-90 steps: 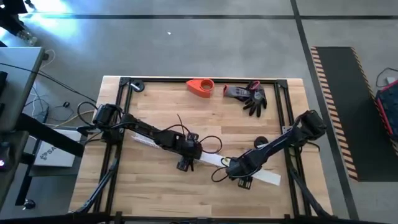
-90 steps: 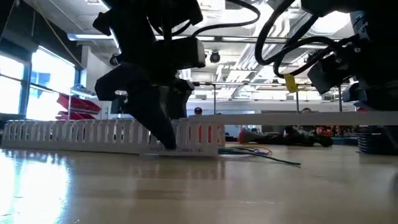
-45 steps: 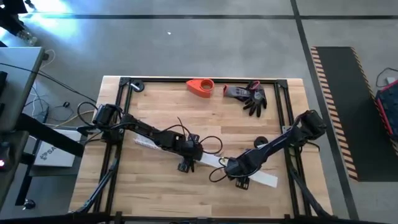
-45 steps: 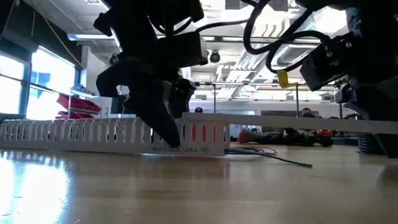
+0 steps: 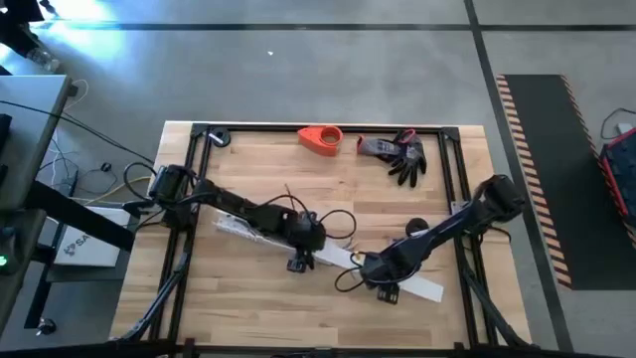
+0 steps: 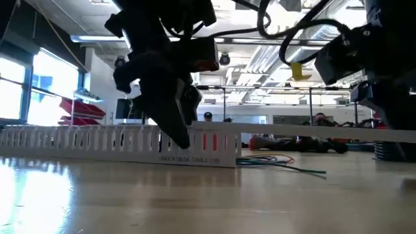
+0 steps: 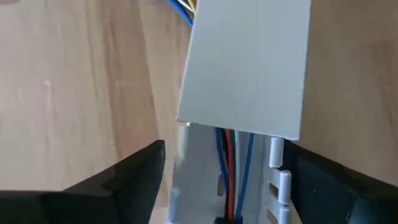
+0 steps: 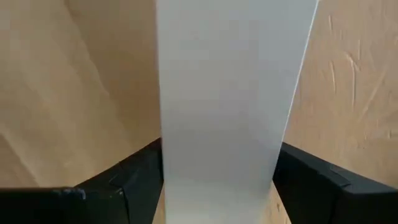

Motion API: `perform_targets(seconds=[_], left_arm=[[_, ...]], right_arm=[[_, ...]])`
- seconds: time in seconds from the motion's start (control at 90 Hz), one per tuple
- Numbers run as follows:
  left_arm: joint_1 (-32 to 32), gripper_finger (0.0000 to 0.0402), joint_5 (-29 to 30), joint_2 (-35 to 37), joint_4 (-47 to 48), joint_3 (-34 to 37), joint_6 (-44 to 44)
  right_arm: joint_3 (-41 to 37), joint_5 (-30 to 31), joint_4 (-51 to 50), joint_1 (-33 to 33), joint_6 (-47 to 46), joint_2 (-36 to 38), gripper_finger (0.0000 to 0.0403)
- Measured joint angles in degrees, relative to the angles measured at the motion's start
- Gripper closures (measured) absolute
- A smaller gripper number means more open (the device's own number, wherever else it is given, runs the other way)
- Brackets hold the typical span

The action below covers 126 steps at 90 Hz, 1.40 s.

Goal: Ziptie cables
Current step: Close the white cable duct

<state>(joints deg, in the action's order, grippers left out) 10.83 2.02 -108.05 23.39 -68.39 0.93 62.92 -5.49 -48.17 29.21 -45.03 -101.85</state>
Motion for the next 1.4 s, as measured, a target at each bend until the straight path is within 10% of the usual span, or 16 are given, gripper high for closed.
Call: perform_targets(seconds=[0.467, 0.922, 1.4], left_arm=[[0.2, 0.0110, 1.1, 1.2, 19.9, -12.6, 3.5], [0.5, 0.0132, 1.4, 17.0, 13.4, -0.5, -9.4], [2.9, 0.0347, -5.2, 15.0, -7.6, 16.3, -17.4]], right_arm=[[0.0, 10.3, 11.7, 1.8, 3.8, 1.8, 0.0157], [0.0, 18.9, 23.0, -3.1, 12.1, 1.8, 0.0244], [0.0, 19.4, 22.8, -2.4, 8.4, 3.0, 0.0245]])
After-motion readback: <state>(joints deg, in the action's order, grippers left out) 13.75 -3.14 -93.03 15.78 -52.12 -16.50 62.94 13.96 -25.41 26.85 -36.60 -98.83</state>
